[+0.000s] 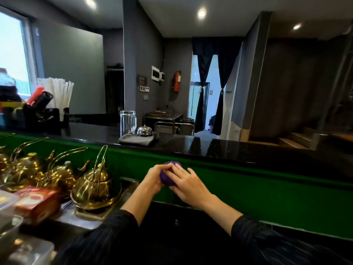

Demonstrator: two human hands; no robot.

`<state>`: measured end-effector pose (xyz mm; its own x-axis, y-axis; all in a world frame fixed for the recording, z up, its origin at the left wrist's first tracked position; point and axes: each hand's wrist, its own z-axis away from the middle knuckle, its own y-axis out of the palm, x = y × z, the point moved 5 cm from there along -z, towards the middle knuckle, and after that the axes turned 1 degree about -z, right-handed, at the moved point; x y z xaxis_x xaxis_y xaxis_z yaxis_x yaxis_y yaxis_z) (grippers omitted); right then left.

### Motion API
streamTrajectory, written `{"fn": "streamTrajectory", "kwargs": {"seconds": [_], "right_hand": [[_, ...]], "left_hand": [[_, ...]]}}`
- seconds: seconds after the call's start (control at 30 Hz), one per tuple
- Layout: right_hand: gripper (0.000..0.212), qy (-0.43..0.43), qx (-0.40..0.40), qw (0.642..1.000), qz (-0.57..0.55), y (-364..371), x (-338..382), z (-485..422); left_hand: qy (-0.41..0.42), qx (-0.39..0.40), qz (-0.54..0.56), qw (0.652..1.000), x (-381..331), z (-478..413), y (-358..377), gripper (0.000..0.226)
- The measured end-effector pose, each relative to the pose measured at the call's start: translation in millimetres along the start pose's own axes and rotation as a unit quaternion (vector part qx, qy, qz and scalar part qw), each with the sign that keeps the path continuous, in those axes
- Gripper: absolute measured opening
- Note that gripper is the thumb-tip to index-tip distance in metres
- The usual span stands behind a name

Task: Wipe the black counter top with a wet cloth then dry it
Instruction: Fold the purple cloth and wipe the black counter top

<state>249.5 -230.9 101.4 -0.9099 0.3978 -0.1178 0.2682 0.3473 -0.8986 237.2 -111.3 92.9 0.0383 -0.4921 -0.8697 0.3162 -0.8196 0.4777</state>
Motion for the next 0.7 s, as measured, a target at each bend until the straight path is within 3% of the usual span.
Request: {"fn": "streamTrajectory", "kwargs": {"seconds": [0.07,0.17,0.23,0.33,0.4,0.5,0.53,0.7], "right_hand": [[0.058,0.011,-0.024,0.996,-0.083,-2.8,8.0,14.5],[0.035,0.103,-0.117,0.971,-0.181,-20.4,3.4,25.3],[0.047,0.150,-0.067,0.966,-0.202,-21.1,1.7,21.9],[0.073,0.151,0.035,0.962,-0.227,-6.7,16.1,8.8],[0.060,0.135,0.054,0.952,-0.269,6.3,35.5,0.6],[0.010,0.136,0.063,0.930,-0.335,20.9,65.6,-11.3],[0.003,0.134,0.071,0.923,-0.354,23.7,75.6,-14.9],[0.017,0.109,0.123,0.898,-0.408,37.8,122.2,-35.7]], "left_hand": [[0.000,-0.003,-0.052,0.999,4.8,6.2,-11.4,0.022],[0.011,0.022,-0.142,0.990,2.8,21.8,-29.0,0.016],[0.015,0.047,-0.202,0.978,-5.1,38.6,-36.8,0.014],[0.009,0.080,-0.261,0.962,-15.2,64.8,-46.3,0.021],[0.021,0.075,-0.308,0.948,-21.3,80.2,-54.6,0.025],[0.043,0.009,-0.370,0.928,-28.0,100.4,-80.3,0.023],[0.038,-0.016,-0.367,0.929,-29.1,107.5,-92.7,0.021],[-0.043,-0.055,-0.367,0.928,-37.4,147.6,-154.4,0.024]]}}
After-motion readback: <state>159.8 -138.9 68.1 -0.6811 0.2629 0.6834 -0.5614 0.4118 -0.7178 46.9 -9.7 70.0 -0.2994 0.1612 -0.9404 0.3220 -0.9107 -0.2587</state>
